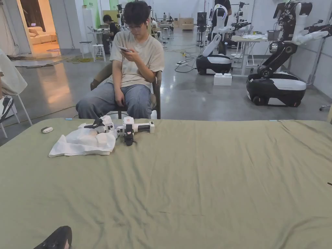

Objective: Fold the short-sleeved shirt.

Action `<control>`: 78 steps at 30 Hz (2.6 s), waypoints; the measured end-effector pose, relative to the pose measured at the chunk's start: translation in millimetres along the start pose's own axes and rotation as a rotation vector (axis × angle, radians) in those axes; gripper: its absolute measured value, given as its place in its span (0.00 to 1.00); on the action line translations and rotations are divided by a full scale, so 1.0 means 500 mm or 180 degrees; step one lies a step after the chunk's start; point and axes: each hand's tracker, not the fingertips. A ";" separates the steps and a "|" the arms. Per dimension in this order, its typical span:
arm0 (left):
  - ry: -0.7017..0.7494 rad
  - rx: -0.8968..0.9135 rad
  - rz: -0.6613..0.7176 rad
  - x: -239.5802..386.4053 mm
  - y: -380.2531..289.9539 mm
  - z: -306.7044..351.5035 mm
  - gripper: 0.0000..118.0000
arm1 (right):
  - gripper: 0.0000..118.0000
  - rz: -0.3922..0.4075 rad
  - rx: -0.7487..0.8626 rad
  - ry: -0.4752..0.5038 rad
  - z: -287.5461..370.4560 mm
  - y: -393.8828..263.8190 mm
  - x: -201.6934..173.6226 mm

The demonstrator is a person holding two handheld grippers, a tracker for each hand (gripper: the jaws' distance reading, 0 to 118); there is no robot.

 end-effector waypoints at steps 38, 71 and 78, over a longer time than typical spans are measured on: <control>-0.0119 -0.0062 0.0245 0.014 0.001 -0.024 0.98 | 1.00 0.0106 -0.0011 0.0017 -0.008 0.004 -0.018; -0.0103 -0.0219 0.0429 0.001 -0.008 -0.030 0.98 | 0.99 -0.0486 -0.0863 -0.0760 -0.045 0.028 -0.035; -0.0123 -0.0248 0.0415 0.004 -0.010 -0.030 0.98 | 0.99 -0.0374 -0.0743 -0.0645 -0.043 0.015 -0.041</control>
